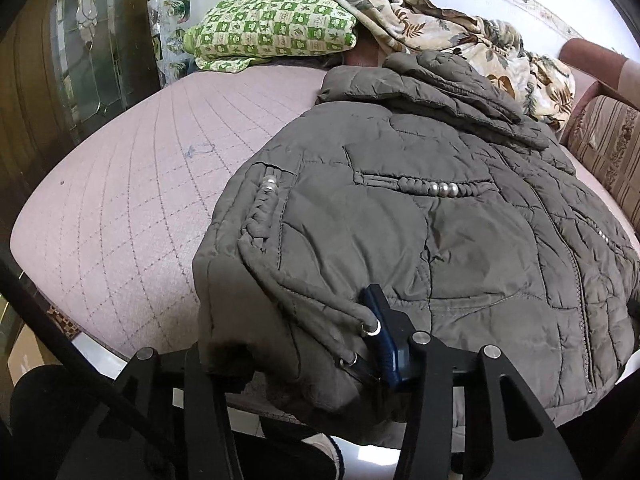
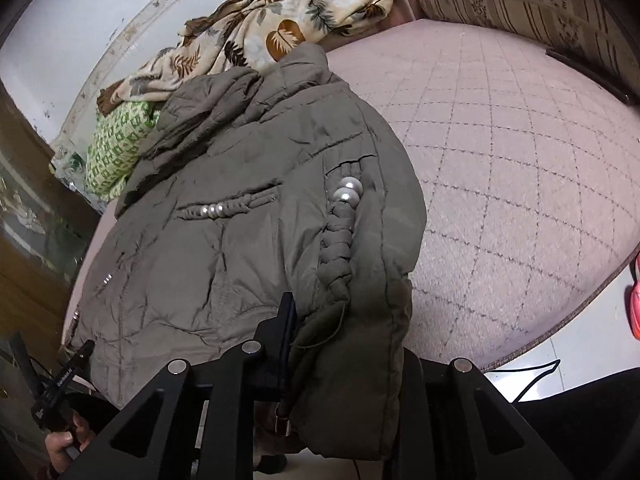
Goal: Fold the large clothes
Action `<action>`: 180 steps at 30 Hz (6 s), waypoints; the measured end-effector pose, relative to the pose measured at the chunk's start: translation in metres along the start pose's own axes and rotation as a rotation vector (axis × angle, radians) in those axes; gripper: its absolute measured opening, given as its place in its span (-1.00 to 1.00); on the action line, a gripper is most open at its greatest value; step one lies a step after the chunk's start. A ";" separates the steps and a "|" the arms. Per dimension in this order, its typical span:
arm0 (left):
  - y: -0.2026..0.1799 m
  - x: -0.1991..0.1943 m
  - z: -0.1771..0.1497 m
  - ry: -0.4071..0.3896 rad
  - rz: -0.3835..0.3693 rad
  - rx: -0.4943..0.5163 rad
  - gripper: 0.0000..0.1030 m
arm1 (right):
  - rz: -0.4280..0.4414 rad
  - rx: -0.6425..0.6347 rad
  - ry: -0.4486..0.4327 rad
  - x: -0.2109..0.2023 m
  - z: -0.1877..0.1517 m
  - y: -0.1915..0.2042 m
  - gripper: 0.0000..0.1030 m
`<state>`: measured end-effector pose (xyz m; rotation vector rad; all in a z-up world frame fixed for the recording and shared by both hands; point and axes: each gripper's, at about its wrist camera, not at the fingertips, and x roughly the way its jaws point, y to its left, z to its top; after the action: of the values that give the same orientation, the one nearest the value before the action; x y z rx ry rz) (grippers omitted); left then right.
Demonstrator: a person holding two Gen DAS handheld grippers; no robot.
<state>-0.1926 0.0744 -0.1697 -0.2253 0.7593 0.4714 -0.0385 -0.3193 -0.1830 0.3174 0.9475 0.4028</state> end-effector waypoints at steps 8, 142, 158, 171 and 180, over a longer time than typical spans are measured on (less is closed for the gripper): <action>0.003 0.004 0.001 0.023 0.010 -0.040 0.09 | -0.058 -0.065 -0.013 0.001 -0.001 0.009 -0.50; -0.065 0.063 0.363 -0.184 0.027 -0.017 -0.52 | -0.083 -0.362 -0.396 -0.013 0.293 0.172 -0.64; -0.060 0.219 0.435 -0.164 0.209 -0.007 -0.16 | -0.103 -0.141 -0.103 0.210 0.419 0.133 -0.61; -0.140 0.182 0.417 -0.157 -0.058 0.149 -0.16 | 0.099 0.048 -0.151 0.168 0.454 0.089 0.08; -0.187 0.234 0.390 -0.024 -0.090 0.210 -0.16 | 0.016 -0.349 -0.099 0.199 0.397 0.174 0.15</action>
<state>0.2820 0.1289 -0.0530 -0.0576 0.7660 0.3056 0.3621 -0.1079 -0.0332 0.0263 0.7619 0.5534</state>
